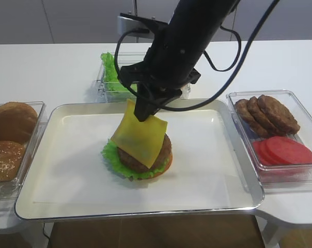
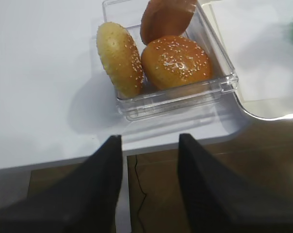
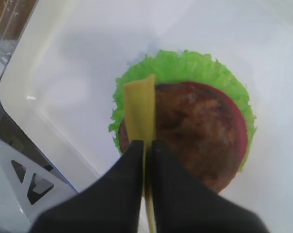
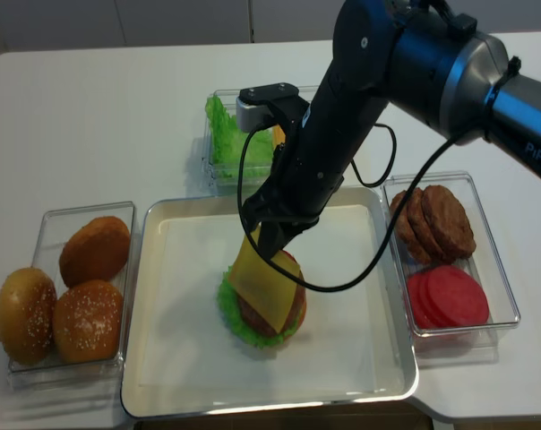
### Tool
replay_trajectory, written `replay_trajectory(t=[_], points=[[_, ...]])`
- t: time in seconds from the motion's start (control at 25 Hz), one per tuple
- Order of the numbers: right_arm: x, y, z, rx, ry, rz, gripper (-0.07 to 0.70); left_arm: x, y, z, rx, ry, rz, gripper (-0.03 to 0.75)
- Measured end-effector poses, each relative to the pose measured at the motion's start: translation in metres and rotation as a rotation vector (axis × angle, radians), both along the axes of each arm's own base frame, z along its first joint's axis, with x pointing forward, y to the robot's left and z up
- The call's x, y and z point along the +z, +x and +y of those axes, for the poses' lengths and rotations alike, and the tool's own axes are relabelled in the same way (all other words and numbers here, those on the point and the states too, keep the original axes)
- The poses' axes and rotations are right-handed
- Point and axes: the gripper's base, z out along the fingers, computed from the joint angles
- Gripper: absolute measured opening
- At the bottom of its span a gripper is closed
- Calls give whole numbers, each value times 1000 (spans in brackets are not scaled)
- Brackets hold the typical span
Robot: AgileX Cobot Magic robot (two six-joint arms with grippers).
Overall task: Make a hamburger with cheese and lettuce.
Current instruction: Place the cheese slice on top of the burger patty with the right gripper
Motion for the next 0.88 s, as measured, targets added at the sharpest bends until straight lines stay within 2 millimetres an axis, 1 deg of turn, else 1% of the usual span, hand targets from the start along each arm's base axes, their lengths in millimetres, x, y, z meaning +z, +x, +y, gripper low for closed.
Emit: replay_trajectory(t=[0.12, 0.24, 0.4, 0.44, 0.48, 0.52, 0.64, 0.72, 0.88], points=[[0, 0, 0, -1, -2, -5, 115, 0, 0, 0, 0, 0, 0, 288], [0, 1, 0, -4, 0, -10, 183, 0, 0, 0, 0, 0, 0, 288], [0, 2, 0, -9, 1, -17, 292, 0, 0, 0, 0, 0, 0, 288], [0, 2, 0, -8, -3, -21, 351, 0, 0, 0, 0, 0, 0, 288], [0, 2, -1, -9, -7, -26, 380, 0, 0, 0, 0, 0, 0, 288], [0, 2, -1, -9, -7, -26, 380, 0, 0, 0, 0, 0, 0, 288], [-1, 4, -2, -7, -24, -42, 455, 0, 0, 0, 0, 0, 0, 288], [-2, 4, -3, -6, -34, -50, 486, 0, 0, 0, 0, 0, 0, 288], [-2, 6, -4, -7, -47, -68, 511, 0, 0, 0, 0, 0, 0, 288]])
